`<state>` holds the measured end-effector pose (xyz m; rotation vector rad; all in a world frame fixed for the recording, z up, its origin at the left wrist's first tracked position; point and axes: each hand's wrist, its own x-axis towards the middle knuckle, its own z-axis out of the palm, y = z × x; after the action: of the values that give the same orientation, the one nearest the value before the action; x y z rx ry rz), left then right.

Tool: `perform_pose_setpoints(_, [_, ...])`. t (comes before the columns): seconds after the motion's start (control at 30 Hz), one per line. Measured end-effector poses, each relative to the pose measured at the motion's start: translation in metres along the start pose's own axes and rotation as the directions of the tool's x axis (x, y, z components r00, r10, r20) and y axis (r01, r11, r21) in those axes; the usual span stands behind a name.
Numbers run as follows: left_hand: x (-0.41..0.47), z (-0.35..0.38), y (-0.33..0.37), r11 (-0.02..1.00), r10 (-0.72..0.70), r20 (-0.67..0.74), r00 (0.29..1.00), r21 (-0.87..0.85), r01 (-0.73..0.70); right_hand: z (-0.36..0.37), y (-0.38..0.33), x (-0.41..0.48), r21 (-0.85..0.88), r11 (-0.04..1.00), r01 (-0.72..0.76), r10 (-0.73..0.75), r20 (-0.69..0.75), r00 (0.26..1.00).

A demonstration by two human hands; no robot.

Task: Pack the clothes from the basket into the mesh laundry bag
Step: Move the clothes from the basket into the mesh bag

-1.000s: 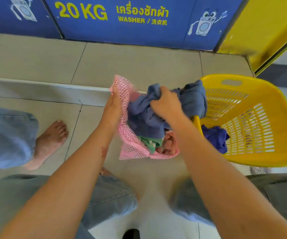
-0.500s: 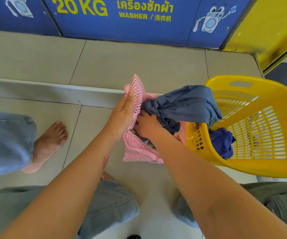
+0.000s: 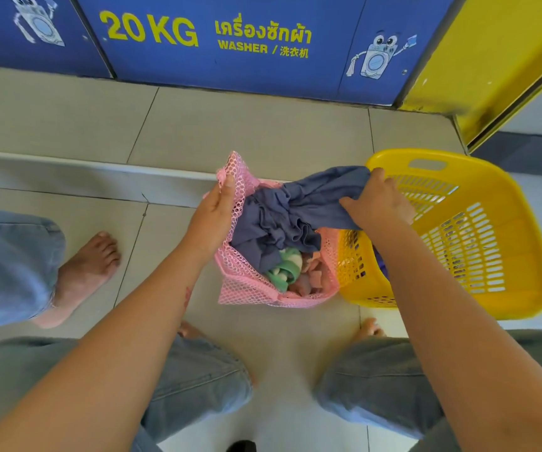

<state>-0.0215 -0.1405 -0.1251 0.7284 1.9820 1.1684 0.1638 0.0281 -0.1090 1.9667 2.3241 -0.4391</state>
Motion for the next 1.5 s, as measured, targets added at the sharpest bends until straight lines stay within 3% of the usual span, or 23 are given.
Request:
perform_pose_setpoints(0.13, [0.000, 0.000, 0.001, 1.000, -0.004, -0.017, 1.000, 0.004, 0.004, -0.005, -0.006, -0.008, -0.090, 0.988, 0.126, -0.143, -0.233, 0.962])
perform_pose_setpoints(0.2, [0.001, 0.001, 0.002, 1.000, 0.013, -0.022, 1.000, -0.015, -0.013, -0.008, -0.016, -0.015, -0.062, 0.955, 0.290, -0.293, -0.350, 0.890])
perform_pose_setpoints(0.3, [0.002, 0.003, 0.004, 0.998, 0.021, -0.028, 0.999, -0.051, -0.022, 0.001, -0.037, -0.029, 0.009, 0.697, 0.717, -0.652, -0.407, 0.639])
perform_pose_setpoints(0.37, [0.002, 0.003, 0.003, 0.994, 0.034, -0.039, 0.999, -0.100, -0.037, 0.018, -0.051, -0.035, 0.129, 0.522, 0.843, -0.785, -0.313, 0.534])
perform_pose_setpoints(0.43, [0.002, 0.002, 0.002, 0.989, 0.032, -0.051, 0.998, -0.142, -0.039, 0.037, -0.063, -0.041, 0.447, 0.472, 0.760, -0.821, -0.091, 0.563])
perform_pose_setpoints(0.47, [0.001, 0.002, 0.002, 0.987, 0.022, -0.058, 0.998, -0.159, -0.031, 0.047, -0.068, -0.044, 0.558, 0.521, 0.646, -0.807, 0.074, 0.587])
perform_pose_setpoints(0.53, [0.000, 0.004, 0.002, 0.985, 0.013, -0.074, 0.997, -0.168, -0.026, 0.076, -0.073, -0.046, 0.479, 0.686, 0.547, -0.719, 0.334, 0.610])
perform_pose_setpoints(0.63, [0.000, 0.005, 0.003, 0.988, 0.011, -0.068, 0.998, -0.150, -0.021, 0.117, -0.070, -0.053, 0.165, 0.726, 0.667, -0.656, 0.459, 0.600])
perform_pose_setpoints(0.77, [0.000, 0.009, 0.004, 0.987, 0.022, -0.035, 0.999, -0.161, -0.028, 0.149, -0.056, -0.056, -0.136, 0.663, 0.737, -0.647, 0.392, 0.654])
perform_pose_setpoints(0.9, [-0.002, 0.008, 0.002, 0.991, 0.033, -0.016, 0.999, -0.130, -0.035, 0.157, -0.060, -0.047, -0.206, 0.700, 0.684, -0.590, 0.372, 0.716])
perform_pose_setpoints(1.0, [-0.001, 0.003, -0.004, 0.995, 0.028, -0.023, 0.999, -0.091, -0.030, 0.153, -0.071, -0.045, -0.106, 0.730, 0.675, -0.602, 0.368, 0.709])
perform_pose_setpoints(1.1, [0.001, 0.002, -0.009, 0.997, 0.012, -0.043, 0.999, -0.081, -0.015, 0.128, -0.075, -0.044, 0.169, 0.769, 0.617, -0.631, 0.356, 0.689])
perform_pose_setpoints(1.23, [0.000, 0.007, -0.010, 0.998, 0.007, -0.075, 0.997, -0.065, -0.012, 0.077, -0.058, -0.038, 0.400, 0.750, 0.527, -0.623, 0.161, 0.765])
perform_pose_setpoints(1.37, [-0.002, 0.017, -0.011, 0.999, 0.027, -0.052, 0.998, -0.023, -0.029, 0.021, -0.024, -0.026, 0.506, 0.743, 0.439, -0.445, -0.117, 0.888])
perform_pose_setpoints(1.5, [-0.004, 0.031, -0.006, 0.999, 0.045, -0.051, 0.998, 0.019, -0.044, -0.013, 0.025, -0.006, 0.461, 0.831, 0.311, -0.248, -0.194, 0.949])
